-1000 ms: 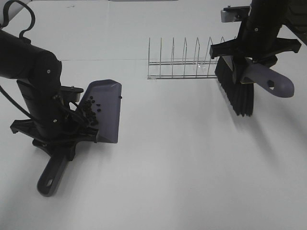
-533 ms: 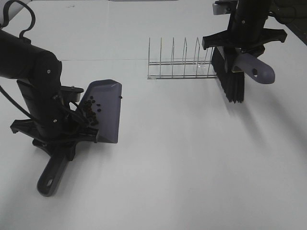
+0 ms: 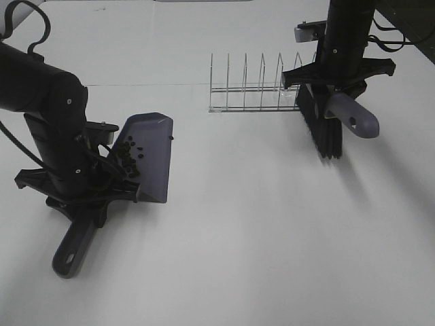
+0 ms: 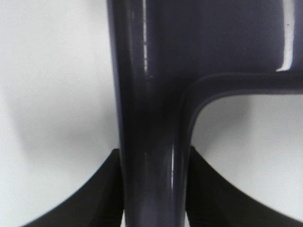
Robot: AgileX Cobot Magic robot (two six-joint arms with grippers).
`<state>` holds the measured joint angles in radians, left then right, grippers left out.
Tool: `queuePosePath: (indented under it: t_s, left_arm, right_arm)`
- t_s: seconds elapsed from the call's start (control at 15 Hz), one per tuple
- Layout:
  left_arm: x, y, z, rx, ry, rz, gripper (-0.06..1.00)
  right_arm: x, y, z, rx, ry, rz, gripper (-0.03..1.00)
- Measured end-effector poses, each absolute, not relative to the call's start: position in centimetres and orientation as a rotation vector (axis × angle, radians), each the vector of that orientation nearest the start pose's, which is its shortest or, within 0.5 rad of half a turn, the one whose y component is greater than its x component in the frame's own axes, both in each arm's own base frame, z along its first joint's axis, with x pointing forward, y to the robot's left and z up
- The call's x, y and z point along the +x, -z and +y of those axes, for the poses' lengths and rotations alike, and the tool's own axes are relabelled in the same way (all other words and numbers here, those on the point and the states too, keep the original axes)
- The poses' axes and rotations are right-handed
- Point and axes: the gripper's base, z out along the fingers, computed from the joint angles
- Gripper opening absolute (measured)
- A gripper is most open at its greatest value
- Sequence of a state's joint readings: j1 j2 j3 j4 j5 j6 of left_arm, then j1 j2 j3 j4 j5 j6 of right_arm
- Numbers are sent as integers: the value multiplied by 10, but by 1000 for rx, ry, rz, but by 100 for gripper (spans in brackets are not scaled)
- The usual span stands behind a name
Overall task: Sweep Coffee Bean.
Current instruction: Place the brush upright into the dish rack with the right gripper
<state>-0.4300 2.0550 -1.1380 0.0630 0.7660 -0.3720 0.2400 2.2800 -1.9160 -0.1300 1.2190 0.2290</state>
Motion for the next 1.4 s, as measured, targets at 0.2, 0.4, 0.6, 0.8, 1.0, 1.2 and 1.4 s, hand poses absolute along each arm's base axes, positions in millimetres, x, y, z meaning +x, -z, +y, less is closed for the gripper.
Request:
queuePosePath:
  t_s: [0.2,0.4,0.6,0.8,1.0,1.2,1.4]
  left_arm:
    - [319,-94,-141,175,-86,3137,35]
    - [319,-94,-141,186,-92,3134,35]
    - [320,-94,-141,191,-95,3132,35]
    - [320,-94,-141,193,-97,3131,35]
    - [320,-94,-141,196,-98,3130,35]
    - [320,-94,-141,198,-98,3129,35]
    - [320,-94,-141,200,-98,3129,35]
  right_arm:
    - [464,-182,100,-85,170,2983,32]
    - [477,-191,101,-86,184,2923,32]
    - [487,-180,103,-86,190,2922,32]
    - [495,-166,105,-85,193,2929,32]
    - [502,-175,106,-74,184,2889,32]
    - [503,-176,105,-76,188,2876,32]
    - [506,-173,104,-73,187,2871,32]
